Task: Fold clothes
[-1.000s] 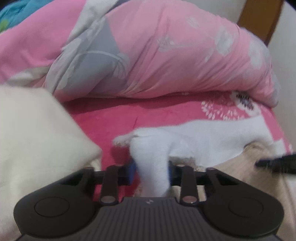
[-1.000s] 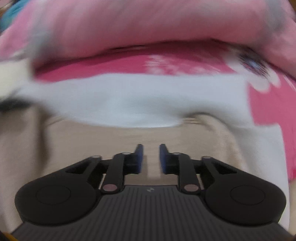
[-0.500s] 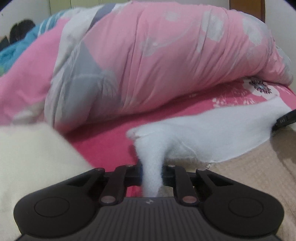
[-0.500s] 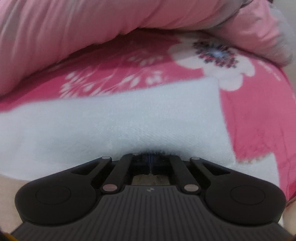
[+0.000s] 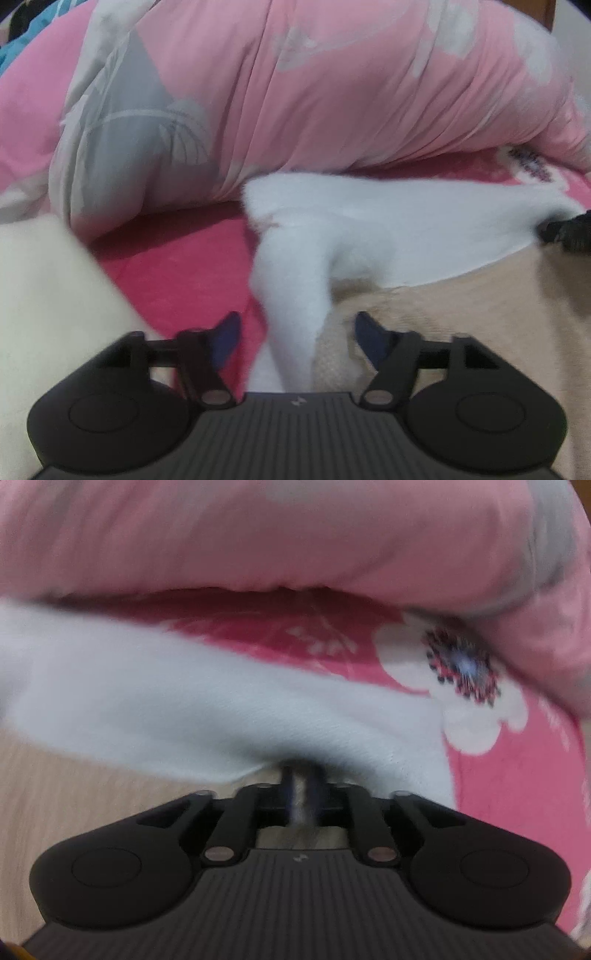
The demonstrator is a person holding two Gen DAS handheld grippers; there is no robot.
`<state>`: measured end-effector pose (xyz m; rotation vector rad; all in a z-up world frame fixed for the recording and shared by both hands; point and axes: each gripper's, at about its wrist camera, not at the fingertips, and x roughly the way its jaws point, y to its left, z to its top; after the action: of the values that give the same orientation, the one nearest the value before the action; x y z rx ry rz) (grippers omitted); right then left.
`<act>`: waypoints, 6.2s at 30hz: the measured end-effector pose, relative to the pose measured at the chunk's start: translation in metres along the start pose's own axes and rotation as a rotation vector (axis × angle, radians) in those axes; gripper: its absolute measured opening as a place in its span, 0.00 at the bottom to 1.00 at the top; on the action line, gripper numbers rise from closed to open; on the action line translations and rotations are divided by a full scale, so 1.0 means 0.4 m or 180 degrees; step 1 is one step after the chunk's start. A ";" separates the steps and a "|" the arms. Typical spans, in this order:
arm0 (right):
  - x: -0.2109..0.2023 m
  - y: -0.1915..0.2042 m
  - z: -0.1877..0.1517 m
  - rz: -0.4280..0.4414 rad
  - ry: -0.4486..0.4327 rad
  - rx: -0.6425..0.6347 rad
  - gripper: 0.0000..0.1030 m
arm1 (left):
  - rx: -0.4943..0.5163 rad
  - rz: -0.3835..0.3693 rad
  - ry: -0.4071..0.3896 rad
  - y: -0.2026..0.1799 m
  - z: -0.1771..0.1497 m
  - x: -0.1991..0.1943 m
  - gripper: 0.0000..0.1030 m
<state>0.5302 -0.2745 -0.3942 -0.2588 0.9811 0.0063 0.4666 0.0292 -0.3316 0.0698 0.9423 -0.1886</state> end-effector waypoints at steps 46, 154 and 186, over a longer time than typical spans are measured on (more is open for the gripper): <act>-0.374 0.607 -0.191 0.2367 0.0976 0.0704 0.31 | -0.2238 -0.0415 0.0759 0.338 -0.764 -0.510 0.34; -0.282 0.184 -0.499 0.2078 0.1392 0.1235 0.12 | -0.0301 0.0793 0.0799 -0.010 -0.811 -0.501 0.46; -0.326 0.172 -0.525 0.2080 0.1371 0.1524 0.25 | 0.0053 0.1656 0.0551 0.173 -0.745 -0.687 0.56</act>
<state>0.2768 -0.2394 -0.4127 0.5284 1.4240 0.3193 0.0850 0.1753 -0.2855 0.3465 1.0633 0.2952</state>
